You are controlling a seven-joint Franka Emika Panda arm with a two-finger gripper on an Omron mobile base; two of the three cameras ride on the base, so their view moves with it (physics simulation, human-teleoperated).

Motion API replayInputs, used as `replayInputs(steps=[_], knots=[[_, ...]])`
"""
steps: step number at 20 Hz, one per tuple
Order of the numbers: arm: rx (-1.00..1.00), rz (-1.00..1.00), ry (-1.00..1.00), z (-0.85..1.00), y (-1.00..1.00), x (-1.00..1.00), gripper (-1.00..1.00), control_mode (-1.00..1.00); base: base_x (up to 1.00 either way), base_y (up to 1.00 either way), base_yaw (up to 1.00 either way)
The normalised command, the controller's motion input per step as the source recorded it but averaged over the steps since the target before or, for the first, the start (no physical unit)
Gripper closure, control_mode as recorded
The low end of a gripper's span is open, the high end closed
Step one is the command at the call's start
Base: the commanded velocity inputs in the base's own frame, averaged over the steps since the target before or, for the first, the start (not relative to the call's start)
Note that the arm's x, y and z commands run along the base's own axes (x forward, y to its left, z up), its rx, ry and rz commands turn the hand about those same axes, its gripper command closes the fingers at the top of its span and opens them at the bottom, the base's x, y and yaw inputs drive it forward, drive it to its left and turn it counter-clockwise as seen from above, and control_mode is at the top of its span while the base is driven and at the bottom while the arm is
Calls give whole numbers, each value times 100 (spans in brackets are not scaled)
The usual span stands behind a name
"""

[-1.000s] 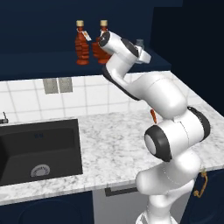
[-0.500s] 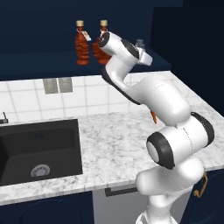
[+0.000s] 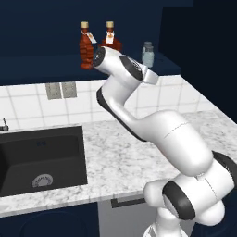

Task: Put the shaker and condiment bottle from the counter next to their counterparts in the cabinet.

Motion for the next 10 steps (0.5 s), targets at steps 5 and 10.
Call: replayInputs(steps=[5, 10], knots=[[0, 0, -5, -1, 47, -100, -100, -100, 0, 0, 0], [0, 0, -3, -15, 51, -100, -100, -100, 0, 0, 0]])
